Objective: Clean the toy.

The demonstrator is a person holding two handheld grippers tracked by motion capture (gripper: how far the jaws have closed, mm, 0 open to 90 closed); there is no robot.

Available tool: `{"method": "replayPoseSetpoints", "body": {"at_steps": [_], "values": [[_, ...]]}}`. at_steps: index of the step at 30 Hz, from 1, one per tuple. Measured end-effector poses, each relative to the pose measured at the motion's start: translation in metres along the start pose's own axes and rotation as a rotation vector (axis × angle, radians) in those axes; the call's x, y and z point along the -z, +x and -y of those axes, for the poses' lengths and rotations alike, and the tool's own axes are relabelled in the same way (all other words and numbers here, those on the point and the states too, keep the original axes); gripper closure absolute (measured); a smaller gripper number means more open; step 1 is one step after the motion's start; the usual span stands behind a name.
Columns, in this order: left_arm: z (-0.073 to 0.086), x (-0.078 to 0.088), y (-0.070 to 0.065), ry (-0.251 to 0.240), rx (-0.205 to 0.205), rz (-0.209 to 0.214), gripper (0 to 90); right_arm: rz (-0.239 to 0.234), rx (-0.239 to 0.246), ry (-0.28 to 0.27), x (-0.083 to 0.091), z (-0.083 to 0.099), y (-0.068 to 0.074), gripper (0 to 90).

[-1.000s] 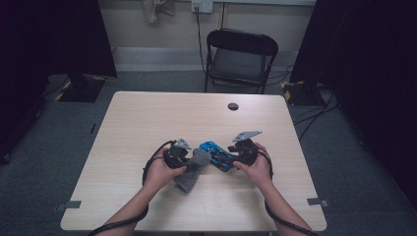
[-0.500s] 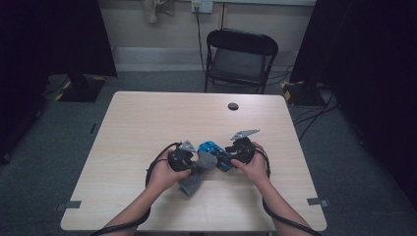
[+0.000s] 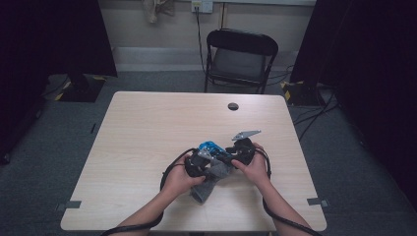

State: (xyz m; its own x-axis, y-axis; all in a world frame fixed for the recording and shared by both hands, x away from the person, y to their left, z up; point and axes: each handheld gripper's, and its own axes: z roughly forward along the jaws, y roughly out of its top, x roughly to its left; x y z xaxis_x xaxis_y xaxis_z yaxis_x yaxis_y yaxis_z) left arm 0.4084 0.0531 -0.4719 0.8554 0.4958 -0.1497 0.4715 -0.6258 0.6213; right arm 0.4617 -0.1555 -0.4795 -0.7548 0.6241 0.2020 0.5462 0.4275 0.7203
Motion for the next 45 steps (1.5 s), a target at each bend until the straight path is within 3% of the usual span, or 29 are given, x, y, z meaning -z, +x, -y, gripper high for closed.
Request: {"method": "replayPoseSetpoints", "body": {"at_steps": [6, 12, 25, 33, 35, 38, 45], "values": [[-0.002, 0.002, 0.008, 0.001, 0.019, -0.045, 73.5, 0.006, -0.002, 0.01, 0.001, -0.001, 0.001, 38.9], [-0.003, 0.007, 0.025, -0.02, 0.081, -0.093, 73.5, 0.008, 0.008, 0.019, 0.001, -0.002, 0.001, 39.1], [-0.004, 0.023, 0.058, -0.061, 0.169, -0.188, 73.5, 0.006, 0.013, 0.019, 0.002, -0.002, 0.001, 39.4], [0.0, 0.034, 0.083, -0.039, 0.201, -0.278, 73.7, 0.006, 0.012, 0.017, 0.002, -0.001, 0.001, 39.4], [0.003, 0.037, 0.089, -0.05, 0.23, -0.268, 73.7, 0.006, 0.009, 0.016, 0.003, 0.0, 0.001, 39.4], [0.006, 0.041, 0.089, -0.062, 0.242, -0.253, 73.7, 0.005, 0.007, 0.01, 0.003, 0.0, 0.001, 39.4], [0.004, 0.052, 0.061, -0.079, 0.162, -0.177, 73.7, 0.003, 0.008, 0.007, 0.003, 0.001, 0.001, 39.4]]}}
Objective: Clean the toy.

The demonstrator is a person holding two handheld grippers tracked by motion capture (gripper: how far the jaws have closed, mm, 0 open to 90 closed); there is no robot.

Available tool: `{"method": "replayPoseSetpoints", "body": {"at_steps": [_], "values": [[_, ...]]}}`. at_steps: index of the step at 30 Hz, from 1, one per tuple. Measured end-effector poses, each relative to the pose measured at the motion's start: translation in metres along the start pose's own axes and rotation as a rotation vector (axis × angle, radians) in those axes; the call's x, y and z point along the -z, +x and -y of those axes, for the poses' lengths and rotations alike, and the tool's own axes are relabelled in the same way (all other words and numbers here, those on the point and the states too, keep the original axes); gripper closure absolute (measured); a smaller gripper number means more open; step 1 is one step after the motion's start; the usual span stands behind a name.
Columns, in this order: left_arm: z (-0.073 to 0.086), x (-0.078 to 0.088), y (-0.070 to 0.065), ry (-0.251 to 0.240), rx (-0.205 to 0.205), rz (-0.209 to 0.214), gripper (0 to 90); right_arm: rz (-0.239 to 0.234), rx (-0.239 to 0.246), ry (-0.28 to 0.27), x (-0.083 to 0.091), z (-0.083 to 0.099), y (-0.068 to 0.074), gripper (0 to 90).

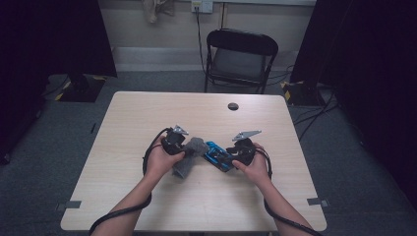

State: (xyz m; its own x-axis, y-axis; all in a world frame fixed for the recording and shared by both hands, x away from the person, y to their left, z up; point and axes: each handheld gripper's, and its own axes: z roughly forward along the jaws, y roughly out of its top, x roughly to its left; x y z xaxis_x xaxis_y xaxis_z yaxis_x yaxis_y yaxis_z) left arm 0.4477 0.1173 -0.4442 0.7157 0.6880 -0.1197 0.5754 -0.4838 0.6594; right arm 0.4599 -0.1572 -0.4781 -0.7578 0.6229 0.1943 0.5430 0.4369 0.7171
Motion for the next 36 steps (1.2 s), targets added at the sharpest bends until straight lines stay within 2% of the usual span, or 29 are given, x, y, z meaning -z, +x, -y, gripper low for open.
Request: {"method": "replayPoseSetpoints", "body": {"at_steps": [3, 6, 10, 14, 15, 18, 19, 21, 25, 36], "values": [[0.003, 0.004, -0.017, -0.008, -0.028, 0.053, 73.7, 0.001, -0.001, -0.001, 0.0, 0.0, 0.0, 39.4], [0.006, 0.004, -0.036, 0.003, -0.072, 0.1, 73.7, 0.002, -0.003, -0.001, 0.0, 0.0, 0.0, 39.4], [0.013, -0.002, -0.057, 0.033, -0.111, 0.171, 73.7, 0.002, -0.001, 0.0, 0.0, 0.0, 0.0, 39.4], [0.017, -0.017, -0.068, 0.079, -0.142, 0.184, 73.6, 0.003, -0.003, 0.003, 0.0, -0.001, 0.001, 39.4], [0.018, -0.022, -0.069, 0.081, -0.136, 0.178, 73.6, 0.003, -0.002, 0.003, 0.0, -0.001, 0.001, 39.4], [0.016, -0.03, -0.068, 0.092, -0.137, 0.172, 73.5, 0.004, 0.001, 0.004, 0.0, 0.0, 0.001, 39.4], [0.014, -0.031, -0.068, 0.089, -0.128, 0.163, 73.5, 0.004, 0.001, 0.003, 0.0, 0.0, 0.001, 39.4], [0.011, -0.033, -0.065, 0.091, -0.138, 0.138, 73.5, 0.004, 0.0, 0.002, 0.0, 0.0, 0.001, 39.4], [0.007, -0.035, -0.057, 0.083, -0.115, 0.105, 73.5, 0.005, -0.001, 0.001, 0.0, 0.0, 0.001, 39.4], [0.004, -0.032, -0.03, 0.074, -0.053, 0.05, 73.6, 0.004, -0.003, -0.004, 0.0, 0.001, 0.001, 39.4]]}}
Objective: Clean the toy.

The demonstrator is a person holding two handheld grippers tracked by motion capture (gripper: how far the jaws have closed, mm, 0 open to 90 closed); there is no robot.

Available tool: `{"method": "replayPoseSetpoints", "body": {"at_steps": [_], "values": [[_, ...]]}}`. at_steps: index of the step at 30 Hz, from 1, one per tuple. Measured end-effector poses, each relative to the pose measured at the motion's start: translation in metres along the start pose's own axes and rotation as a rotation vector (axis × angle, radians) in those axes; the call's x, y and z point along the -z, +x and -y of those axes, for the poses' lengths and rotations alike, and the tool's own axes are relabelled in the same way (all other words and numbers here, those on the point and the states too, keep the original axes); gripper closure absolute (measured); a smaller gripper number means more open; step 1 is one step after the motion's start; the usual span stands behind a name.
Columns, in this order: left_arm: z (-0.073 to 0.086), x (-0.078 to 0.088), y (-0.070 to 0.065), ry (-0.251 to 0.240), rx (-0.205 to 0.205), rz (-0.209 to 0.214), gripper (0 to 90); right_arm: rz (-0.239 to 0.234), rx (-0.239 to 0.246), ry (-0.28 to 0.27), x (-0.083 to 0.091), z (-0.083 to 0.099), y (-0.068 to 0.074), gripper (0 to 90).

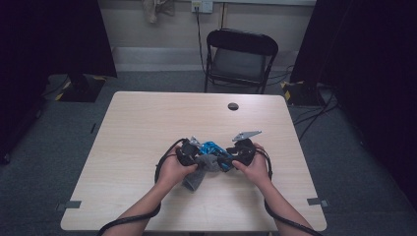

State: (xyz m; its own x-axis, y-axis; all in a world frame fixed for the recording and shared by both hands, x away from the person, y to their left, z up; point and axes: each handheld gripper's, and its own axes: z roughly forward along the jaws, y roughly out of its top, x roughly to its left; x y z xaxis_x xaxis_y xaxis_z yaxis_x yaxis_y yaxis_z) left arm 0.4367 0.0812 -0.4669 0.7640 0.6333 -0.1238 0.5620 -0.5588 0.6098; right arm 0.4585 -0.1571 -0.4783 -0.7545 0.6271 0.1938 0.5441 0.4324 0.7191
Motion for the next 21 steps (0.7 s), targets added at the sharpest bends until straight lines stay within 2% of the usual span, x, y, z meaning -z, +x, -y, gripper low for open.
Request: {"method": "replayPoseSetpoints", "body": {"at_steps": [5, 21], "values": [[0.001, 0.003, 0.01, -0.002, 0.02, -0.024, 73.5, 0.001, 0.002, -0.004, 0.0, 0.0, 0.0, 39.4], [0.004, 0.009, 0.026, -0.003, 0.061, -0.042, 73.6, -0.001, 0.003, -0.007, 0.0, 0.001, 0.0, 39.4]]}}
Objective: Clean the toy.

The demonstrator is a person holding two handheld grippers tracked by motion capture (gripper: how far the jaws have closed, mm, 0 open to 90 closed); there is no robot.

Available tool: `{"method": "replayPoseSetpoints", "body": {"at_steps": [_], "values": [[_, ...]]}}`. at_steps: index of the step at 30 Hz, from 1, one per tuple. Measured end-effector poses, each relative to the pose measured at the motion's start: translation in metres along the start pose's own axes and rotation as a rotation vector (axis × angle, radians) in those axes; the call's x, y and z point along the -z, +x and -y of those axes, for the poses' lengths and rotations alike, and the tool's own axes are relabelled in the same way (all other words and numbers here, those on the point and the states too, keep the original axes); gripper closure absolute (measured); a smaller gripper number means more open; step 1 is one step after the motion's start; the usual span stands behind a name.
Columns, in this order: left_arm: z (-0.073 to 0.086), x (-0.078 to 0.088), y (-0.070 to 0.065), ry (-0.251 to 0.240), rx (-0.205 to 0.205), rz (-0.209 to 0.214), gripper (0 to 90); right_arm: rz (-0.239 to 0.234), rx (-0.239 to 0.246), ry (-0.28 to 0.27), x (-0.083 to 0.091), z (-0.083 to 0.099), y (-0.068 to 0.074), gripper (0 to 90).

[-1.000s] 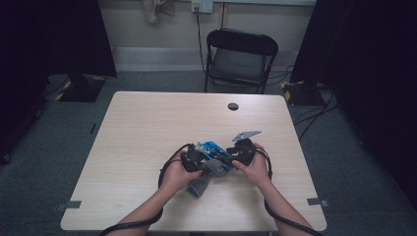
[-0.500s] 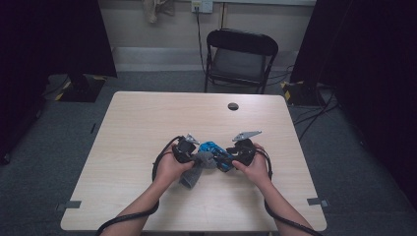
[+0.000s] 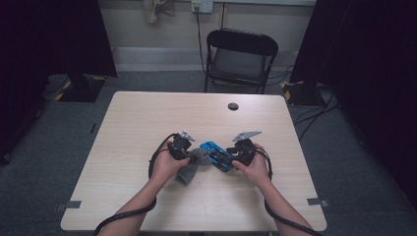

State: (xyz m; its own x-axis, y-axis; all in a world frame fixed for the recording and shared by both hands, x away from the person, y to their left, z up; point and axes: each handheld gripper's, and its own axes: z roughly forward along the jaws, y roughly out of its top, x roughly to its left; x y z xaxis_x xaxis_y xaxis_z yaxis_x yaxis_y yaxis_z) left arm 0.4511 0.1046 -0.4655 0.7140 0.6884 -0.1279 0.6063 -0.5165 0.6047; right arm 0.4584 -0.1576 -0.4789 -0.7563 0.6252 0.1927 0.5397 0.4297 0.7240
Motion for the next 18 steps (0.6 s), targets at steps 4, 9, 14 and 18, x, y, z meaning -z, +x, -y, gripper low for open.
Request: {"method": "replayPoseSetpoints", "body": {"at_steps": [4, 9, 14, 18], "values": [[0.002, 0.003, 0.007, 0.001, 0.009, -0.016, 73.6, 0.0, -0.001, -0.002, 0.0, 0.0, 0.0, 39.4], [0.004, 0.005, 0.014, -0.002, 0.031, -0.023, 73.6, -0.001, -0.004, -0.005, 0.0, 0.001, 0.0, 39.4], [0.004, 0.007, 0.018, 0.0, 0.044, -0.043, 73.6, 0.0, -0.004, -0.005, 0.0, 0.001, 0.0, 39.4], [0.005, 0.011, 0.014, -0.007, 0.031, -0.016, 73.7, -0.001, -0.004, -0.008, 0.0, 0.001, 0.0, 39.4]]}}
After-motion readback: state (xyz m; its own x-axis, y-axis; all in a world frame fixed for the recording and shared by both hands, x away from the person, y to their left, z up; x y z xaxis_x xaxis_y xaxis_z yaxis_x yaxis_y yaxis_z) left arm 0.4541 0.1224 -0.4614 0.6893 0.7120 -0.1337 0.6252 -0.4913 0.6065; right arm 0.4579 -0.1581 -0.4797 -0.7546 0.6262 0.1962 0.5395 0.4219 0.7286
